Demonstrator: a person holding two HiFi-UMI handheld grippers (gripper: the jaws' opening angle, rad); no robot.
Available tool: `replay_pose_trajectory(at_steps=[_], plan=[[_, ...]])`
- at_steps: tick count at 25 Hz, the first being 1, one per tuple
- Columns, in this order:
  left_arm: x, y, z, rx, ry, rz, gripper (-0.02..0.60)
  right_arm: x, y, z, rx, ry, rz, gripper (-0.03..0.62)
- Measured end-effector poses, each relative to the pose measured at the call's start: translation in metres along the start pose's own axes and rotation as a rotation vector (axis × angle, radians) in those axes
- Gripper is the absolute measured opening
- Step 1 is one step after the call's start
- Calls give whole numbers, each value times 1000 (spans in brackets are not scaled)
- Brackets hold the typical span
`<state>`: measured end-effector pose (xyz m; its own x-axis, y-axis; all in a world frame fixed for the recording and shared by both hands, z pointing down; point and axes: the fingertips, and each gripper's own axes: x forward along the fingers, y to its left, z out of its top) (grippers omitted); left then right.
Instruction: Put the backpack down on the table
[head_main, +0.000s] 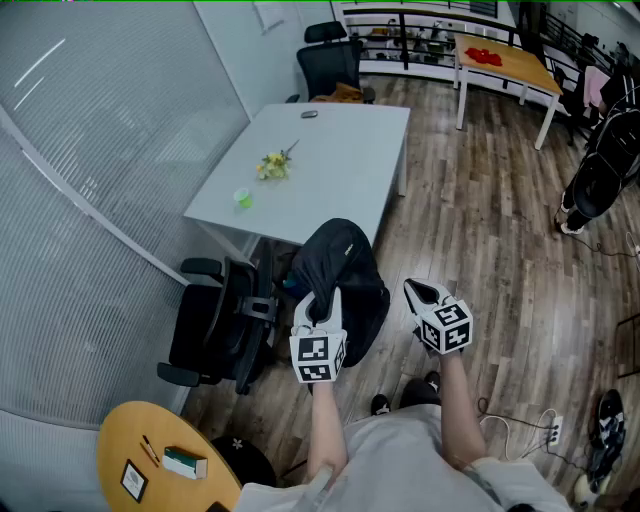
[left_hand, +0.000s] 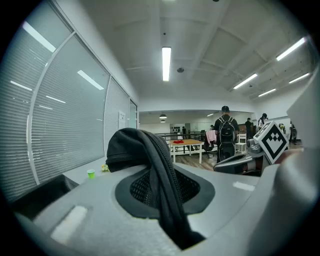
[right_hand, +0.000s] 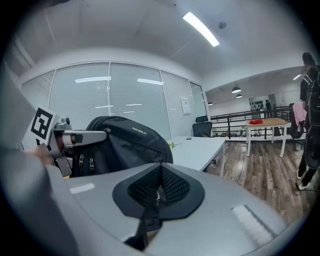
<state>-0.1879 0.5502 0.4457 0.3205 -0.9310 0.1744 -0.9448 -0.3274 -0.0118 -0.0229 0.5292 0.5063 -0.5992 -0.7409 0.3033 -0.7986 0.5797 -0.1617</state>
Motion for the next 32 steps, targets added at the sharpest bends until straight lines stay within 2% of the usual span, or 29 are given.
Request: replay_pose_trajectory(at_steps=[7, 12, 17, 22, 32], plan=[[-22, 12, -2, -1, -12, 2, 61, 3, 26, -6, -4, 0, 14, 0], [-29, 17, 4, 18, -20, 0, 61, 1, 28, -2, 19, -22, 5, 0], [-41, 20, 21, 37, -68, 3, 61, -3, 37, -16, 47, 22, 48, 0], [-25, 19, 32, 43, -95, -6, 61, -1, 24, -24, 39, 53, 39, 0], [32, 26, 52, 40, -136, -12, 60, 35, -22, 7, 101, -1, 44, 0]])
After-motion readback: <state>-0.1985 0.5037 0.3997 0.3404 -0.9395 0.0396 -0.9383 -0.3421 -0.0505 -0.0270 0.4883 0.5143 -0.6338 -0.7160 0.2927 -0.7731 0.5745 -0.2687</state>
